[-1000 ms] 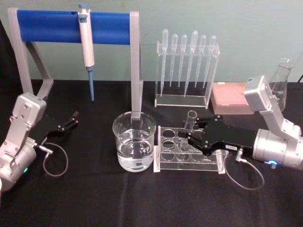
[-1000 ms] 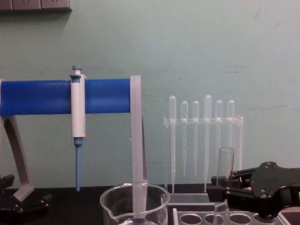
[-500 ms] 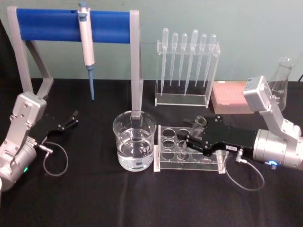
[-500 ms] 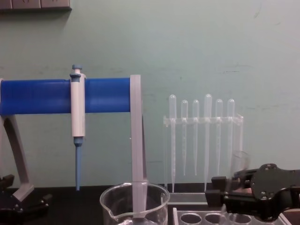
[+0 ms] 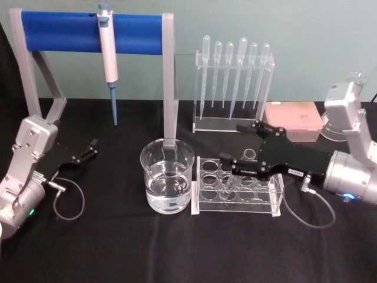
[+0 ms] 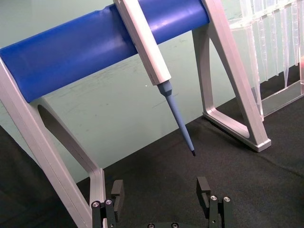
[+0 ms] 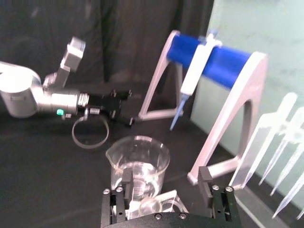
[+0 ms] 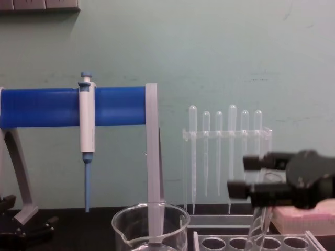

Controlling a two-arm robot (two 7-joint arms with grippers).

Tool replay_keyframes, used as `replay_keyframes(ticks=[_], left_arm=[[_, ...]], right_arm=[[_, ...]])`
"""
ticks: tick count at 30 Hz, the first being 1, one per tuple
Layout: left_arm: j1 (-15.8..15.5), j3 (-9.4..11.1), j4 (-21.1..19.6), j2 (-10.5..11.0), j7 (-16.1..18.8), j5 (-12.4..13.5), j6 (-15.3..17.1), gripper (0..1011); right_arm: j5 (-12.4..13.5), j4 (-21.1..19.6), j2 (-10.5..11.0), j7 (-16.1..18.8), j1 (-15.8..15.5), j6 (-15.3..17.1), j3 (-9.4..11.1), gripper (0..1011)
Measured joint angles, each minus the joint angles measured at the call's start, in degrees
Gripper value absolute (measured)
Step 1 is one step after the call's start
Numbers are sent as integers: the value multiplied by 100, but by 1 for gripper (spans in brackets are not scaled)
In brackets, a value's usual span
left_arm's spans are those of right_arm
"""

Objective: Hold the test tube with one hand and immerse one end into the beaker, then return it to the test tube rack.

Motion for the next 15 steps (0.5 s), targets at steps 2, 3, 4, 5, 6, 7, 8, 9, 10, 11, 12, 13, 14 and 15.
replay_keyframes(ticks=[2, 3, 4, 5, 6, 7, 8, 9, 10, 11, 12, 13, 14, 15], left_arm=[[0, 0, 0, 0, 0, 0, 0, 1000], [0, 0, 0, 0, 0, 0, 0, 1000], [0, 0, 0, 0, 0, 0, 0, 1000], [0, 0, 0, 0, 0, 0, 0, 1000], [0, 0, 0, 0, 0, 0, 0, 1000], [0, 0, 0, 0, 0, 0, 0, 1000], [0, 0, 0, 0, 0, 0, 0, 1000], [0, 0, 0, 0, 0, 0, 0, 1000], [0, 0, 0, 0, 0, 0, 0, 1000], [0, 0, 0, 0, 0, 0, 0, 1000], [0, 0, 0, 0, 0, 0, 0, 1000], [0, 0, 0, 0, 0, 0, 0, 1000], [0, 0, 0, 0, 0, 0, 0, 1000], [0, 0, 0, 0, 0, 0, 0, 1000]], right_arm=[[69, -145, 19, -64, -99, -82, 124, 895], [92, -188, 24, -84, -130, -107, 161, 927], [134, -253, 32, -111, -180, -145, 224, 953], [155, -294, 35, -124, -210, -162, 261, 971], [181, -331, 38, -138, -239, -180, 296, 985], [205, -366, 41, -152, -267, -195, 327, 994], [256, -430, 44, -189, -327, -221, 400, 1003], [288, -462, 43, -220, -364, -236, 442, 1002], [307, -485, 41, -244, -394, -247, 476, 1002], [335, -509, 36, -280, -433, -262, 520, 1003], [381, -551, 21, -351, -504, -288, 597, 1003], [404, -574, 10, -413, -553, -298, 650, 1003], [444, -618, -20, -566, -661, -307, 764, 1003], [460, -637, -39, -653, -716, -309, 822, 1003]])
